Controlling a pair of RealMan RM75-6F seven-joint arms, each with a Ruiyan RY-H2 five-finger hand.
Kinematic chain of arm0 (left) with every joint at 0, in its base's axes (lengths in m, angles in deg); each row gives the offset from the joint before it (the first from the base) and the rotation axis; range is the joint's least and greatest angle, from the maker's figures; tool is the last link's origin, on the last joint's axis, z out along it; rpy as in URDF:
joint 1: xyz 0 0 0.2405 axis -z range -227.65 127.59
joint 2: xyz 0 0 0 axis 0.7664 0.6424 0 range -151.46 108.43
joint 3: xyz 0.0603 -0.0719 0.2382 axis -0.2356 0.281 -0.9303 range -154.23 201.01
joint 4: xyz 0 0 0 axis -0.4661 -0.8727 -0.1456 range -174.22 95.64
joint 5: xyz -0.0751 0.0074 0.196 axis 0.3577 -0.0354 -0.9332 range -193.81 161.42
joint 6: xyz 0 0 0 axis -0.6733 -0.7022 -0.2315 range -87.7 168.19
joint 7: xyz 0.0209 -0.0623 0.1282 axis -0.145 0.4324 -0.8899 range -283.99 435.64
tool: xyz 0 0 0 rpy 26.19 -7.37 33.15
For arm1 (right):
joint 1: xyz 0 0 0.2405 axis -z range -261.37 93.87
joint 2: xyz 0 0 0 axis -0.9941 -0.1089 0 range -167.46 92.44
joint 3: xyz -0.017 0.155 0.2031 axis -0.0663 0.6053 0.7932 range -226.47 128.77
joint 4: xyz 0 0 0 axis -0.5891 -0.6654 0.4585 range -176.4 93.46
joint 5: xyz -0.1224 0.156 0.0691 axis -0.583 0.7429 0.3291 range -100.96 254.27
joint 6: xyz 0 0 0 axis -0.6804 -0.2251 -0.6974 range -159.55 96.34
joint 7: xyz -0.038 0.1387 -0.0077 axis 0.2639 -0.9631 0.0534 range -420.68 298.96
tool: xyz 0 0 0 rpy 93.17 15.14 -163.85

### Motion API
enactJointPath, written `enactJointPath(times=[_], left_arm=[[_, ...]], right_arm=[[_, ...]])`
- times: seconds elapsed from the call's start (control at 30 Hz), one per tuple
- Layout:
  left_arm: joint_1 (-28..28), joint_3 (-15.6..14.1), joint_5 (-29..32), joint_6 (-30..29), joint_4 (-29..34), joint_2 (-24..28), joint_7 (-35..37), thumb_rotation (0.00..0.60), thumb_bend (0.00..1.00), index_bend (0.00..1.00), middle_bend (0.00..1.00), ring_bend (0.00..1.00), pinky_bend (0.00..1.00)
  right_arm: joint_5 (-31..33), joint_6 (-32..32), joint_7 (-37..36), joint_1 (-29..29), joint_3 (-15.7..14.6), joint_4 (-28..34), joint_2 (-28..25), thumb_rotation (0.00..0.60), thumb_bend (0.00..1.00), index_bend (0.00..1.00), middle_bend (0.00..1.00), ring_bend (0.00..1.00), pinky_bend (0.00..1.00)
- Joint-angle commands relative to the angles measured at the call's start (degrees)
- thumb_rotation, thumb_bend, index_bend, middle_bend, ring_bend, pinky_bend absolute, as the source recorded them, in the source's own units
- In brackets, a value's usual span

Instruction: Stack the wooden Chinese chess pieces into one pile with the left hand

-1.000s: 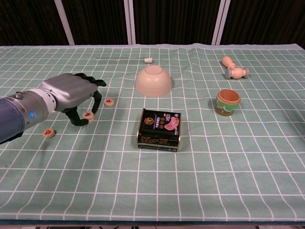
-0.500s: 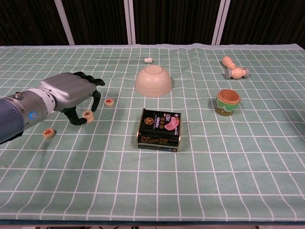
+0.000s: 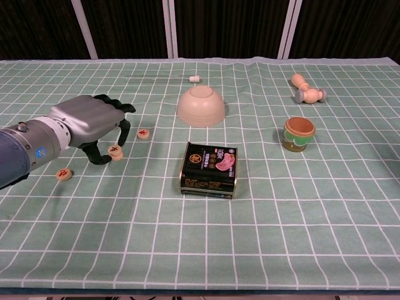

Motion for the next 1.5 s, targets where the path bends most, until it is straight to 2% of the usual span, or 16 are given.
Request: enactJointPath(times=[0.03, 1.5], left_arm=[[-0.1, -0.1, -0.1, -0.4, 0.0, 0.1, -0.1, 0.600, 0.31, 0.43, 0.00, 0.00, 0.00], [0.0, -0.8, 1.1, -2.0, -0.2, -1.0, -3.7, 0.600, 0.31, 0.45, 0.00, 0.00, 0.00]], right_arm=[[0.0, 0.0, 0.1, 0.0, 0.0, 0.0, 0.0, 0.600, 0.23, 0.10, 0.01, 0.00, 0.00], [0.3, -0.6, 0.3, 0.1, 0.4, -0.1, 0.5, 0.600, 0.23, 0.09, 0.01, 0.00, 0.00]])
